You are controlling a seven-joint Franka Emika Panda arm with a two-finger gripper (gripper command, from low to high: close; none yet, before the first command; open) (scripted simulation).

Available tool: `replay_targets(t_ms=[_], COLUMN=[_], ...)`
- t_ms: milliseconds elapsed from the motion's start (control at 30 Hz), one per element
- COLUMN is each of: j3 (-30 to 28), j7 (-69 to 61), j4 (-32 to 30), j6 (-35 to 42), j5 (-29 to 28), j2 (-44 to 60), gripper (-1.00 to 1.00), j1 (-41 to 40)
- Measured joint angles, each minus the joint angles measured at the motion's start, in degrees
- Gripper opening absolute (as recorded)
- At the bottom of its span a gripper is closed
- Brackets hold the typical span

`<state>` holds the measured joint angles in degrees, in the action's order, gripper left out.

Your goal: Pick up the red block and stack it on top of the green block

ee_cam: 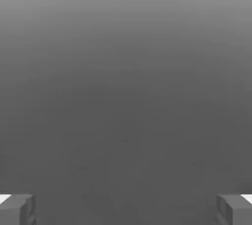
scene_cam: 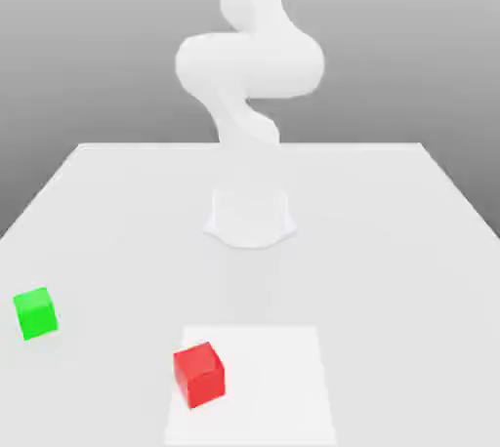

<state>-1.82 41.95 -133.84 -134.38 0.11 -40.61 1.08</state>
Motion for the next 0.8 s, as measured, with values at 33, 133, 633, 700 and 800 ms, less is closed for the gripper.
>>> replay_targets(t_ms=[33, 133, 633, 700, 800], j3=[-0.83, -3.15, -10.11, -10.21, -8.96], j7=[-1.66, -6.44, -31.26, -34.13, -37.21], j4=[-0.89, -3.41, -15.67, -17.32, -17.39], j6=[-1.13, -4.31, -19.82, -21.89, -26.43], j5=[0.03, 0.24, 3.28, 3.06, 5.32], j2=[2.25, 8.62, 39.83, 43.93, 50.13], gripper=[0.00, 0.00, 0.00, 0.00, 0.00], j1=[0.50, 1.83, 3.60, 2.92, 2.02])
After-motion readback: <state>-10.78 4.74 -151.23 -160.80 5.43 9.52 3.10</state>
